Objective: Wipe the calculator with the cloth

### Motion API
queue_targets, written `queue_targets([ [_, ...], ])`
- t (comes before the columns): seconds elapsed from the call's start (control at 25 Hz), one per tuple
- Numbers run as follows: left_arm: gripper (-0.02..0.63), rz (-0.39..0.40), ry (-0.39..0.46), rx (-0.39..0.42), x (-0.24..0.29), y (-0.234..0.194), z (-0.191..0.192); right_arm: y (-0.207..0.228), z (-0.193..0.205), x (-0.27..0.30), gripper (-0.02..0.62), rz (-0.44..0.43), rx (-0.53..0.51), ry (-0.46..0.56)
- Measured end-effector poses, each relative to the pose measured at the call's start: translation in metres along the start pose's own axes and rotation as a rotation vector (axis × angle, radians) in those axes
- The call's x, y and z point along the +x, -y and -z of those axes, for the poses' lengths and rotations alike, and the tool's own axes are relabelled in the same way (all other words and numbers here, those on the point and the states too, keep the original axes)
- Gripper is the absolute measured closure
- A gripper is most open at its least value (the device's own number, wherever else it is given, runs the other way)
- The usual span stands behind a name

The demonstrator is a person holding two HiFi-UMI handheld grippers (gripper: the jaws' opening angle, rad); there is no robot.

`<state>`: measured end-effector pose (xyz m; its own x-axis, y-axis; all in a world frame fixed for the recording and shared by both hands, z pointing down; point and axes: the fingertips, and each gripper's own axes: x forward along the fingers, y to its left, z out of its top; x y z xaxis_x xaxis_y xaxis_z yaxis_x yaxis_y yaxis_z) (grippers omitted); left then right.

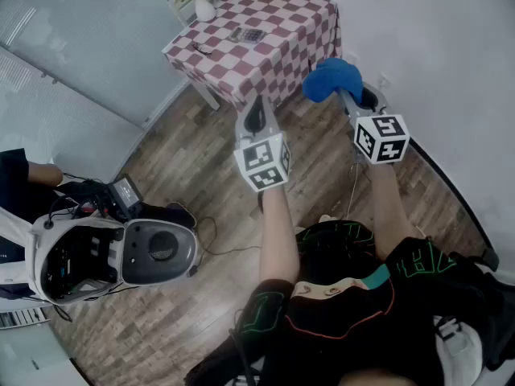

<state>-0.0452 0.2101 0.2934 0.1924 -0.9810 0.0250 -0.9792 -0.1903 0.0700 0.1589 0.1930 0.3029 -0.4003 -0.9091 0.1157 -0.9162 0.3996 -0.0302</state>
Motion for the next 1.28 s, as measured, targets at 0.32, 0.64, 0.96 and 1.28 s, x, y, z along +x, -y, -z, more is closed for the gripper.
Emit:
queue_targets([
  [0.32,0.596,0.013,-0.006,0.006,0.014,0.025,0.000,0.021,-0.007,0.004,0.499,-0.043,-0.026,0.003],
  [0.64,0.597,0.014,0.011,0.019,0.031,0.033,-0.003,0.054,-0.015,0.017,0.499,0.006,0.009,0.035],
  [0.96,0.595,-0.026,0.021,0.012,0.045,0.035,0.001,0.070,-0.016,0.031,0.499,-0.023,0.007,0.032],
  [1.28,0.597,-0.052,-0.014,-0.009,0.038,0.040,0.030,0.071,0.011,0.033,0.499,-0.064,0.004,-0.015],
])
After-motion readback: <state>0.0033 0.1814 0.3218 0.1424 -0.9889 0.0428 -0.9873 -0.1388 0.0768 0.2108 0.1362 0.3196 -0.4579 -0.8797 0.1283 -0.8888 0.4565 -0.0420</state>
